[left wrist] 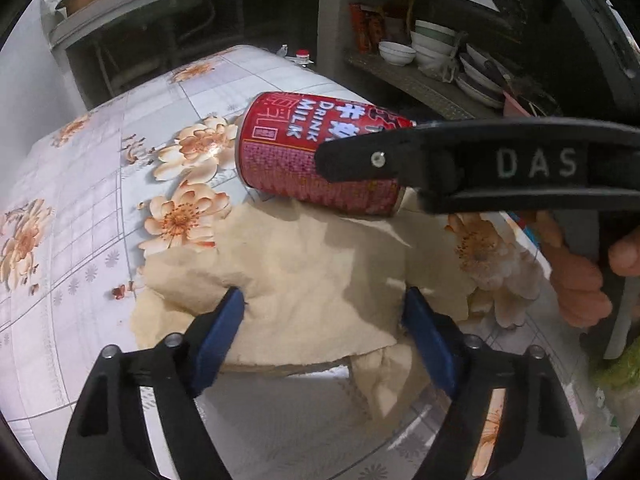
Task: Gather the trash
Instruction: 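Grasp the tan paper towel with the left gripper while the right gripper grasps the red can, then lift the paper towel and red can and carry them toward the wastebasket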
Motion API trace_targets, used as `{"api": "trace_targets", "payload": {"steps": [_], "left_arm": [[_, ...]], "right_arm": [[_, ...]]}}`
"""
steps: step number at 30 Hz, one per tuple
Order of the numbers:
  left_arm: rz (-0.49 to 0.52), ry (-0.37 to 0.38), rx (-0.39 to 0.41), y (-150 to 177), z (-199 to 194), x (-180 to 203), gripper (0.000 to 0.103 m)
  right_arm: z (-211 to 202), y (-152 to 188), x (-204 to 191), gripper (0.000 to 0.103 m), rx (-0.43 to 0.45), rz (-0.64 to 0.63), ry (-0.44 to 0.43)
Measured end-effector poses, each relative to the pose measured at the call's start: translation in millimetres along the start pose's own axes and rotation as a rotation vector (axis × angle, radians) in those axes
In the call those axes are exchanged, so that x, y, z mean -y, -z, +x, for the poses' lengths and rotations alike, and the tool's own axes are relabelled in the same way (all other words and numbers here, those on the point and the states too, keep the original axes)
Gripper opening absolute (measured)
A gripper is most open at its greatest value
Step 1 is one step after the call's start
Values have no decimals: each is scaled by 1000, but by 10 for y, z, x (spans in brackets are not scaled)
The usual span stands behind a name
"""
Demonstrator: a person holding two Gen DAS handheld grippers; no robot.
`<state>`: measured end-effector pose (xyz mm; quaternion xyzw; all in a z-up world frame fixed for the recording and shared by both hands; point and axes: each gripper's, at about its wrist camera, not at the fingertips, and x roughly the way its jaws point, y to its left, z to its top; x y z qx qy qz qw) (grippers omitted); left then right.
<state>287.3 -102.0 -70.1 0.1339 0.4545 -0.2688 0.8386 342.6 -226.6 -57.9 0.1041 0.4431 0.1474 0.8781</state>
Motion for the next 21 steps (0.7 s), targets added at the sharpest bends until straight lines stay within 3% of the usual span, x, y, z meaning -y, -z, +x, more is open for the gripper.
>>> {"api": "trace_targets", "payload": {"steps": [3,11,17,21], "left_arm": [[7,-29,12,41,-25,1,66],[-31,-18,25,203,-187,-84,16],[-39,23,15,556,-461,-105,10],[-29,31,23,864,-707,-90,10]], "right_arm": [[-115,26,-7,65,29,33,-13],[-485,172,-37,64,68,94,13],[-870,401,-86,63,90,113,54],[-1178,639,-253,63,100,50,104]]}}
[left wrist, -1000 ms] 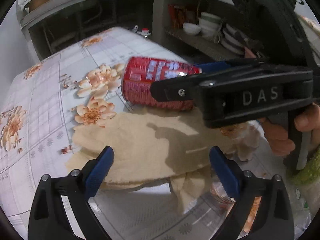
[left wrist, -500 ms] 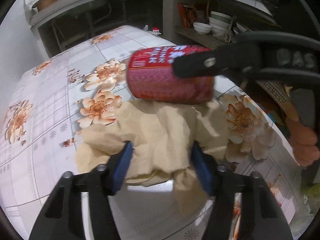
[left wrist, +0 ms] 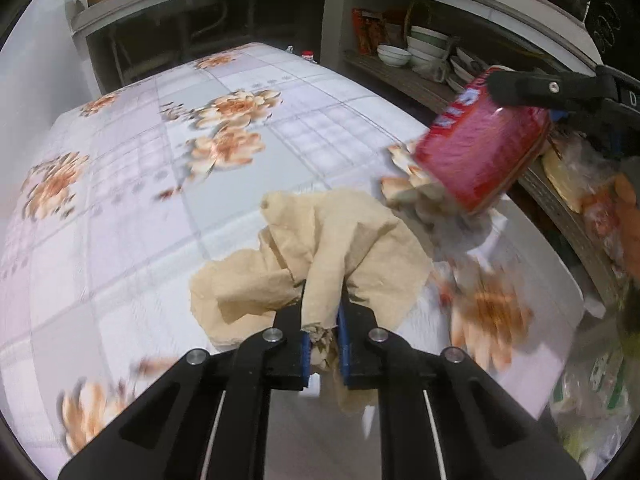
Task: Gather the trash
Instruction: 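Lift the paper towel and red can and carry them toward the wastebasket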
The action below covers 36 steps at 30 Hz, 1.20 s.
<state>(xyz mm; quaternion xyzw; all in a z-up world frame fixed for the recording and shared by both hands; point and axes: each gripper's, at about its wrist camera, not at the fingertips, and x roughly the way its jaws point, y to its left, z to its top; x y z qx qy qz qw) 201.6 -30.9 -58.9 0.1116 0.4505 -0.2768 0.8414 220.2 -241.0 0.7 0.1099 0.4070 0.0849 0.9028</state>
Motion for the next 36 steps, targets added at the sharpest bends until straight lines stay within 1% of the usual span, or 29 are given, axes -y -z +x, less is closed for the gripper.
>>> {"api": "trace_targets", "payload": {"steps": [2,4,7,8,10,12,13,14,15,16,17,18,20,22,24,27,30,32,33,36], "left_arm": [[-10,8,-3,166,-113,21,10],[-21,1,-12,323,-198,16,10],[-15,-33,-6,431,-283,50,11],[-19,-40,-3,460,-303,46,13],[-29,-50,1,491,-325,54,14],[-41,-48,7,506,-344,51,20],[-49,-48,10,495,-349,48,28],[-55,-47,14,483,-354,36,39],[-62,-48,22,487,-377,18,44],[-68,-47,32,479,-395,7,55],[-72,-45,45,470,-427,5,62],[-70,-45,54,452,-440,2,66],[-53,-46,66,419,-450,24,76],[-32,-50,69,383,-423,62,81],[-19,-49,59,356,-367,100,82],[-26,-36,21,322,-235,122,82],[-33,-44,-10,328,-137,141,82],[-31,-55,-13,342,-115,158,82],[-26,-63,-11,350,-112,168,82],[3,-102,-7,369,-105,210,75]], "right_arm": [[-112,105,-69,63,-8,-34,39],[-208,204,-172,63,-12,-83,86],[-264,331,-322,63,-12,-144,129],[-270,368,-354,63,-11,-158,140],[-247,447,-442,63,-9,-195,167],[-203,509,-512,63,-13,-216,176],[-176,536,-542,63,-18,-222,173],[-161,555,-565,63,-19,-225,172],[-155,568,-585,63,-17,-228,172],[-150,575,-605,63,-15,-232,174],[-149,576,-621,63,-12,-235,175],[-151,586,-632,63,-10,-234,174],[-162,584,-638,63,-8,-221,150],[-180,584,-647,63,-4,-207,137],[-186,578,-647,63,-4,-195,127],[-183,579,-660,65,-3,-186,127],[-170,589,-666,69,-14,-180,121],[-164,607,-677,74,-18,-183,120],[-152,616,-683,75,-23,-187,116],[-103,640,-690,76,-39,-194,116]]}}
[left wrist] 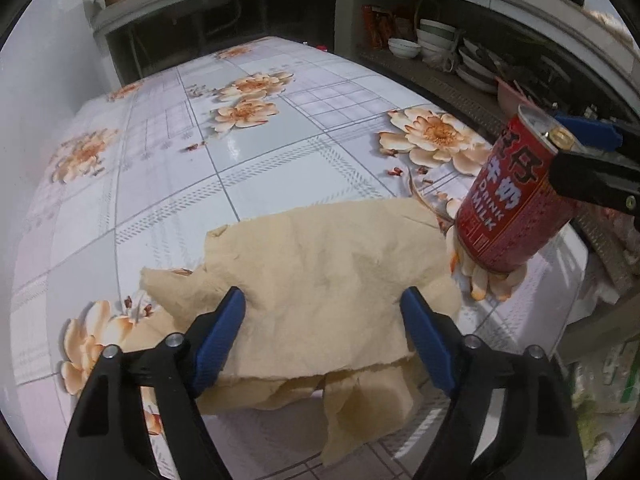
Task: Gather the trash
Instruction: 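Lift the paper towel and red can and carry them toward the wastebasket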
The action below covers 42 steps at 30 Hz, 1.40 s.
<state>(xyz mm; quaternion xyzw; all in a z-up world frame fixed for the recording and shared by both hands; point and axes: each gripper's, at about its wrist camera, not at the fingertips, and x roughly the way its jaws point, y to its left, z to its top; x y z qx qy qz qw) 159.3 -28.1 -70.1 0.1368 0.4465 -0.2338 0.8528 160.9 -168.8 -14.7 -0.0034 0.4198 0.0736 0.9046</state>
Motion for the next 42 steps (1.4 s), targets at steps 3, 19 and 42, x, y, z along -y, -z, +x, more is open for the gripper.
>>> {"api": "trace_targets", "payload": {"steps": [3,19,42], "left_arm": [[0,-11,7,5,-13,0,65],[-2,-48,18,-36,-61,-6,17],[10,-55,100,-58,-261,11,9]], "right_arm": [[58,13,5,77,-14,8,-3],[143,72,46,63,-39,61,-18],[1,92,62,63,25,144,-20]]}}
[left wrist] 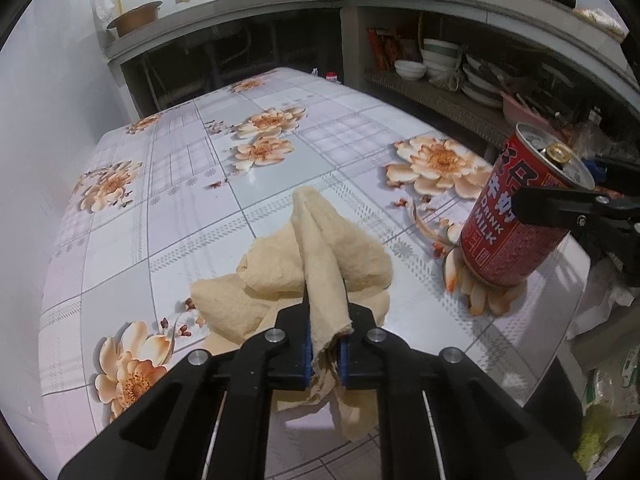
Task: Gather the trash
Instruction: 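Lift the paper towel and red can and carry them toward the wastebasket, then open both grippers over the wastebasket to drop the towel and can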
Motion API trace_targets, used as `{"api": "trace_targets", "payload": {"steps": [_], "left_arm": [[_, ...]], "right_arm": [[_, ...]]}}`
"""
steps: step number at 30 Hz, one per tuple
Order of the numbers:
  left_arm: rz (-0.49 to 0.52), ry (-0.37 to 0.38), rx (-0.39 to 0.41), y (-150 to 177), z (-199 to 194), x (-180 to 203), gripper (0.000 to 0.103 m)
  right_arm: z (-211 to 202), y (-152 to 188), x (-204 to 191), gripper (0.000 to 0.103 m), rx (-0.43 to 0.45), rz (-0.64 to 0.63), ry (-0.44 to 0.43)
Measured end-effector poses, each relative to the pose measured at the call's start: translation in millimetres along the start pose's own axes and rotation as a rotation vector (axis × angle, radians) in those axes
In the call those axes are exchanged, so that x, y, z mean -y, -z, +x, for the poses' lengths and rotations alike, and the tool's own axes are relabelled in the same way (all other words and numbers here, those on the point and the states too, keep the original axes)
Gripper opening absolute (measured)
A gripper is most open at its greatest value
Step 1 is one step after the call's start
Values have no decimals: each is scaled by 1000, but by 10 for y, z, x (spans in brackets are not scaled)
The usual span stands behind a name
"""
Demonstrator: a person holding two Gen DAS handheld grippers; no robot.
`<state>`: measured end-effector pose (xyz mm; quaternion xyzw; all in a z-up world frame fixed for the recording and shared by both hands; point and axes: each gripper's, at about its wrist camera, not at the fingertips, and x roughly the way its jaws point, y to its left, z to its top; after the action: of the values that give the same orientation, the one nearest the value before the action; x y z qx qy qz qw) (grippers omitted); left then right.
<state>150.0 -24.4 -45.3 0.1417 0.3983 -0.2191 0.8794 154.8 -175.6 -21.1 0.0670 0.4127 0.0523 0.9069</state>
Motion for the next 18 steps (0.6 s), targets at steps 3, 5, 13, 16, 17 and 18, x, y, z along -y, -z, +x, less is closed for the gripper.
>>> {"api": "trace_targets", "payload": {"steps": [3,5,13,16,17,18], "left_arm": [[-21,28,16,-41,-48,-14,8],[-27,56,28,-111,-78,12,8],[56,211,84,-620,-156,628,8],[125,276,89,-829,-85,1070,8],[143,299,80,-876,-46,1198,8],[168,331,61,-944,19,1367,8]], "right_arm": [[-86,-2,30,62,31,50,-8],[-186,7,78,62,68,84,-3],[-848,202,767,62,204,237,138],[-1126,391,1234,62,244,347,215],[-1201,464,1397,62,255,392,233],[-1290,581,1625,62,265,458,258]]}}
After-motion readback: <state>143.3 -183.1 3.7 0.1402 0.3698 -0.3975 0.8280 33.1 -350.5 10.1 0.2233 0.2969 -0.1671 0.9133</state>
